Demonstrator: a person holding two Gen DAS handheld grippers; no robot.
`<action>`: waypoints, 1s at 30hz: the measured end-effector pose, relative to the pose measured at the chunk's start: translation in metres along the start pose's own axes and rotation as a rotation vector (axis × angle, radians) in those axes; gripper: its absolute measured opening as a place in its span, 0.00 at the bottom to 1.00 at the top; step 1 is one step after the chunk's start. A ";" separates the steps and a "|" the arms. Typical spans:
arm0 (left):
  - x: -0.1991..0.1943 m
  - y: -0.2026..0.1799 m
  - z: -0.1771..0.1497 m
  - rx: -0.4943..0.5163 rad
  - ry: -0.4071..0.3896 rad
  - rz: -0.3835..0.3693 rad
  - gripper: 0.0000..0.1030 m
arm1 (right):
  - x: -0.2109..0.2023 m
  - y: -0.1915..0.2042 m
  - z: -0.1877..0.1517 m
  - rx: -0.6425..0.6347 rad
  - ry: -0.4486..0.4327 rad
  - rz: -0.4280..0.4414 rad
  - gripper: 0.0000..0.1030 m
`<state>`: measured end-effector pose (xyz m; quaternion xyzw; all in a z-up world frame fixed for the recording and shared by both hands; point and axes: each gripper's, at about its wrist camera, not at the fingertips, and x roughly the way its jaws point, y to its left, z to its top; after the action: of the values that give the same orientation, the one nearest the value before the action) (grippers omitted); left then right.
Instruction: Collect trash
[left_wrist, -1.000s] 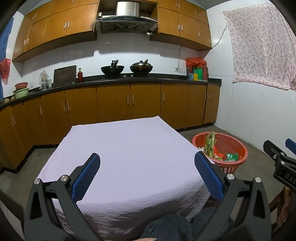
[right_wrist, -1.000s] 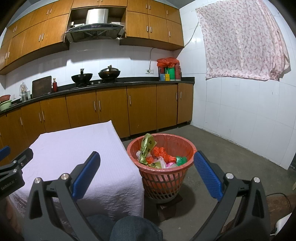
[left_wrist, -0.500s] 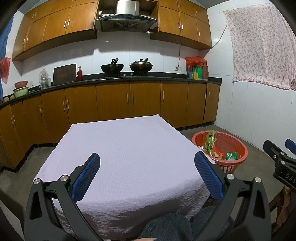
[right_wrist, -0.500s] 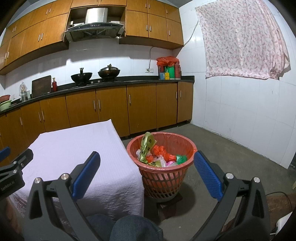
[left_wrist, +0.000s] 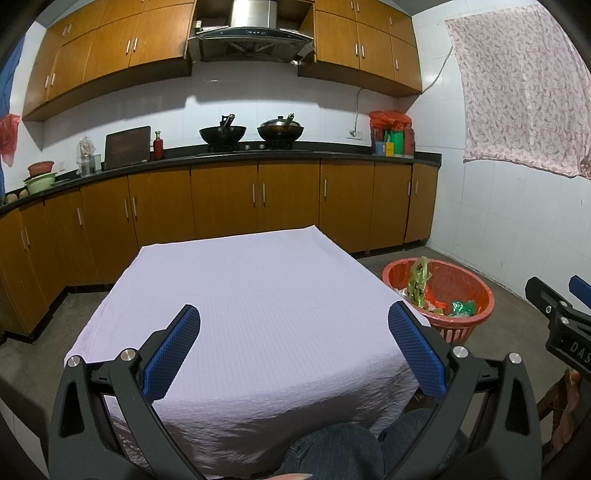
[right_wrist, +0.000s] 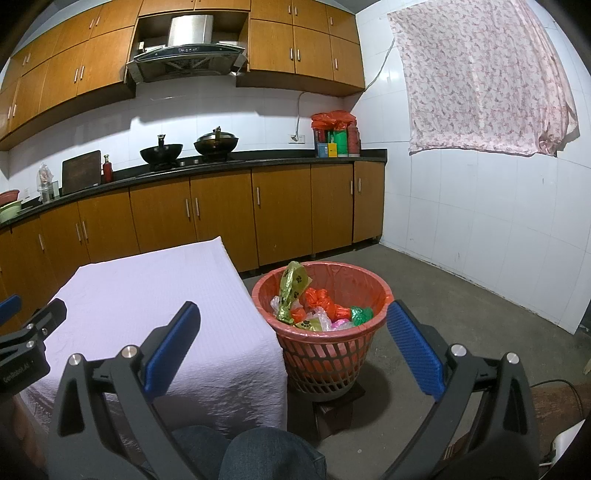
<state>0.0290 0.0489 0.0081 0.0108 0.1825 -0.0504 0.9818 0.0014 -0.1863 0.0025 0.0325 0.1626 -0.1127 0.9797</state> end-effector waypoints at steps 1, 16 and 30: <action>0.000 0.000 0.000 0.000 0.000 0.000 0.98 | 0.000 0.000 -0.001 0.001 0.000 -0.001 0.96; 0.001 0.000 -0.002 -0.001 0.003 -0.002 0.98 | 0.000 -0.001 -0.001 0.002 0.002 -0.001 0.96; 0.001 -0.003 -0.006 0.002 0.004 -0.002 0.98 | -0.002 -0.001 -0.003 0.003 -0.003 -0.003 0.96</action>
<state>0.0272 0.0462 0.0024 0.0115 0.1846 -0.0516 0.9814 -0.0014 -0.1864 0.0001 0.0336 0.1611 -0.1144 0.9797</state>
